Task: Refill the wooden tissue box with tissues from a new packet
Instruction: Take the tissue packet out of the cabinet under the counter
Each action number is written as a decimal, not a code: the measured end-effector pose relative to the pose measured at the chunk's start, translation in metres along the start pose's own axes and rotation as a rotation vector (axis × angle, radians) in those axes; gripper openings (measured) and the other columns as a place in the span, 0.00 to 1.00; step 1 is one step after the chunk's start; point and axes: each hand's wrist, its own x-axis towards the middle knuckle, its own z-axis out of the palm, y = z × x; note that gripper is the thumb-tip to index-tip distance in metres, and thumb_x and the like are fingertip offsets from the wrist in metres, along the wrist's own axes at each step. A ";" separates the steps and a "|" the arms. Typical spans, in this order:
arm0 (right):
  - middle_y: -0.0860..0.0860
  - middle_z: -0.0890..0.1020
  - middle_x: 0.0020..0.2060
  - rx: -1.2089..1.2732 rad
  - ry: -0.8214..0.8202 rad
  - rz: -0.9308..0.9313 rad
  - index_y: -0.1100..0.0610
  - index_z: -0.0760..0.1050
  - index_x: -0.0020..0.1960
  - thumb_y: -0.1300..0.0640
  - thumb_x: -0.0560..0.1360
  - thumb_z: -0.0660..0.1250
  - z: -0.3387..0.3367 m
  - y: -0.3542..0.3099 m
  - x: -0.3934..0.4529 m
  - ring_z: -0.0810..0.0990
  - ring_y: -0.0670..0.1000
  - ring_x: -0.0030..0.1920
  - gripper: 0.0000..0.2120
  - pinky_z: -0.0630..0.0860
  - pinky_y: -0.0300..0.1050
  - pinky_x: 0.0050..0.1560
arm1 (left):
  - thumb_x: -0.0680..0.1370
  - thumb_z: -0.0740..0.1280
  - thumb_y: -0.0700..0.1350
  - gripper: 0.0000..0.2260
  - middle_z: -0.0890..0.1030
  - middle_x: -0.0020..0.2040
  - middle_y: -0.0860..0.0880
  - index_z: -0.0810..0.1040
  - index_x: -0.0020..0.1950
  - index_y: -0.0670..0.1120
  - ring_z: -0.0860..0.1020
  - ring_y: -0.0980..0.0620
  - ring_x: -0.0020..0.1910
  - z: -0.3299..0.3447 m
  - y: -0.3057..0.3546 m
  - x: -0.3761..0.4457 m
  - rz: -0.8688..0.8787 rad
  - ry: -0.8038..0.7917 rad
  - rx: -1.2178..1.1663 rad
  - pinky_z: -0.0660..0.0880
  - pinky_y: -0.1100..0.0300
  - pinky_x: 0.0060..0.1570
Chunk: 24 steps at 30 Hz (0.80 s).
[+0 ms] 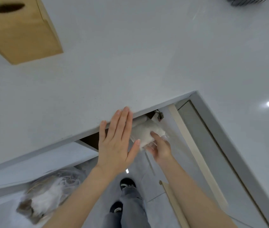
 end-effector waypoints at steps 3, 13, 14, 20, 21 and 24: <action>0.57 0.82 0.49 -0.060 -0.011 -0.006 0.62 0.76 0.55 0.61 0.71 0.71 -0.016 -0.020 -0.048 0.82 0.57 0.50 0.14 0.80 0.45 0.39 | 0.78 0.46 0.59 0.30 0.58 0.76 0.45 0.55 0.75 0.42 0.47 0.55 0.75 -0.024 0.000 0.000 0.001 -0.183 -0.045 0.44 0.52 0.72; 0.55 0.83 0.31 -0.348 -0.136 -0.044 0.64 0.77 0.43 0.61 0.64 0.70 -0.045 -0.104 -0.168 0.82 0.54 0.32 0.10 0.78 0.42 0.29 | 0.76 0.50 0.65 0.32 0.46 0.78 0.51 0.52 0.76 0.50 0.42 0.55 0.76 -0.095 -0.008 0.026 -0.159 -0.689 -0.558 0.39 0.54 0.74; 0.55 0.82 0.29 -0.367 -0.176 -0.040 0.64 0.77 0.41 0.61 0.65 0.69 -0.044 -0.116 -0.177 0.82 0.53 0.29 0.08 0.77 0.41 0.28 | 0.78 0.57 0.59 0.29 0.48 0.78 0.51 0.54 0.75 0.50 0.44 0.55 0.76 -0.106 -0.011 0.029 -0.252 -0.704 -0.687 0.42 0.53 0.74; 0.55 0.82 0.33 -0.363 -0.387 -0.065 0.59 0.80 0.42 0.59 0.60 0.67 -0.022 -0.177 -0.210 0.81 0.57 0.35 0.11 0.77 0.46 0.38 | 0.61 0.72 0.62 0.27 0.81 0.59 0.52 0.80 0.56 0.52 0.76 0.51 0.61 -0.157 -0.046 0.050 -0.623 -0.748 -1.371 0.67 0.52 0.67; 0.55 0.82 0.33 -0.357 -0.418 -0.083 0.58 0.81 0.41 0.59 0.59 0.67 -0.016 -0.184 -0.215 0.82 0.56 0.34 0.10 0.78 0.45 0.38 | 0.62 0.72 0.58 0.24 0.82 0.56 0.50 0.81 0.55 0.50 0.77 0.50 0.59 -0.164 -0.051 0.053 -0.630 -0.726 -1.424 0.71 0.53 0.64; 0.54 0.82 0.32 -0.350 -0.464 -0.097 0.60 0.79 0.41 0.58 0.57 0.70 0.008 -0.201 -0.215 0.82 0.55 0.32 0.13 0.79 0.45 0.35 | 0.59 0.74 0.51 0.25 0.84 0.52 0.50 0.80 0.55 0.49 0.82 0.53 0.52 -0.178 -0.065 0.065 -0.589 -0.643 -1.459 0.78 0.64 0.47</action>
